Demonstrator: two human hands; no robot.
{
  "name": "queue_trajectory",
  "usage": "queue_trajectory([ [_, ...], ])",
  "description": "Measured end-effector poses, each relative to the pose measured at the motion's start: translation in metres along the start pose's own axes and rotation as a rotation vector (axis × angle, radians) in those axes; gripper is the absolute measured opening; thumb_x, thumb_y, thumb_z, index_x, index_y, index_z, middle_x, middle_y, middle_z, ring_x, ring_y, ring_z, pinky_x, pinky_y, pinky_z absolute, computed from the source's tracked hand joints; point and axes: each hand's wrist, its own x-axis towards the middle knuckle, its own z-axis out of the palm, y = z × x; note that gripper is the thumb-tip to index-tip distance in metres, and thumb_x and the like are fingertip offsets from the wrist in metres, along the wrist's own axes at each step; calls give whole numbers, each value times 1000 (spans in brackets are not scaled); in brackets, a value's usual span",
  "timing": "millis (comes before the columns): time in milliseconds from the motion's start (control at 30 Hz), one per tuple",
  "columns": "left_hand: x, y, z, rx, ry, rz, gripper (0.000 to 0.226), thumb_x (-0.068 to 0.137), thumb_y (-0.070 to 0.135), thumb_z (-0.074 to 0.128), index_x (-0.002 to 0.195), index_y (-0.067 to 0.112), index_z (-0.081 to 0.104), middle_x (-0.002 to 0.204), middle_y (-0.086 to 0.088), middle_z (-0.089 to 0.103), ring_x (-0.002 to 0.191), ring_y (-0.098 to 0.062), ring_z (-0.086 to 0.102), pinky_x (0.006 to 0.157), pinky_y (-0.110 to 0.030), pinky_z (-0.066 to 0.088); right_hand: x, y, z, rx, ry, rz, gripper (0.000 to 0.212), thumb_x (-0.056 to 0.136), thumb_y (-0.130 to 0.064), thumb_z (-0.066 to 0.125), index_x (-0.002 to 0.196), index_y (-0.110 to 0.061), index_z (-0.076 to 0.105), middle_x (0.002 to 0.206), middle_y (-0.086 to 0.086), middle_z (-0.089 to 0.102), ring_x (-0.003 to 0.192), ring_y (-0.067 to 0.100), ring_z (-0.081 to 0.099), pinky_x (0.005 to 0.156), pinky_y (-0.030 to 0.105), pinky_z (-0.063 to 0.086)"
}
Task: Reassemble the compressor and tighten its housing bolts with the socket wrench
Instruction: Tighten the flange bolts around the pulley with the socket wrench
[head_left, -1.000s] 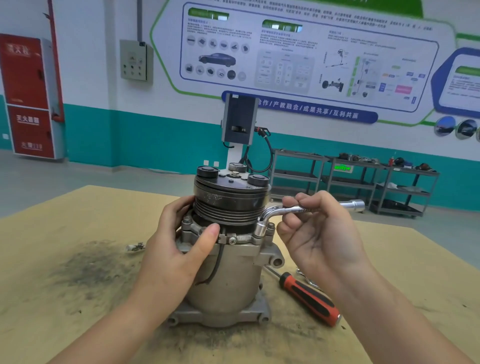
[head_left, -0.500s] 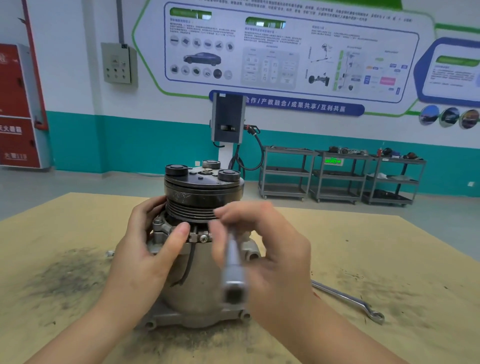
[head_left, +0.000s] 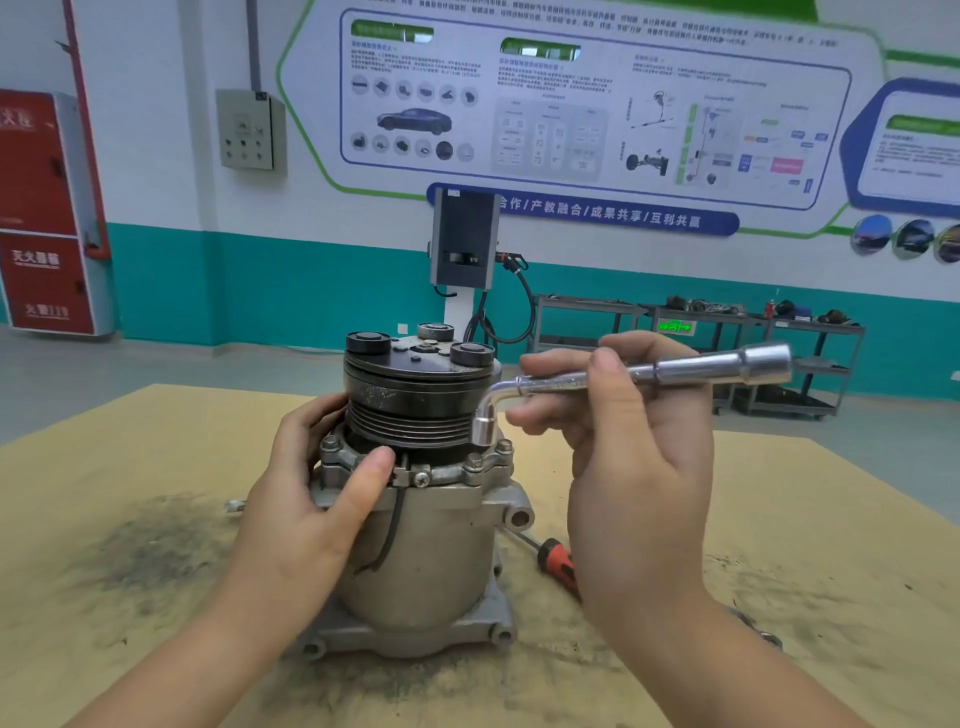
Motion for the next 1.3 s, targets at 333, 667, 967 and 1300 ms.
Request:
queue_trajectory([
  [333,0,-4,-4,-15,-45,-22,80,42,82,77,114,65,46,120,35,58,110,8,59,92,-25,43,14,10,-11,154,116,387,20,95,-2,35,82,-8,49,67,11,70,44,17,57,47,24,50],
  [667,0,-3,-4,-16,-66,-15,81,43,77,80,115,64,45,122,32,59,112,4,60,94,-28,44,27,14,-17,305,160,623,16,92,-4,40,77,-8,45,62,12,67,39,16,49,42,22,48],
  [967,-1,0,-2,26,-52,-3,72,49,61,79,111,69,43,118,40,56,109,12,57,90,-18,41,6,20,-15,225,68,239,10,87,-3,38,85,-12,42,54,8,62,33,20,43,45,21,42],
  [1300,1,-5,-2,12,-30,9,74,49,61,81,114,64,46,118,34,60,108,5,62,91,-30,46,-15,23,-7,-358,-324,-372,19,81,-12,68,93,-17,55,83,-1,63,64,16,63,55,33,54],
])
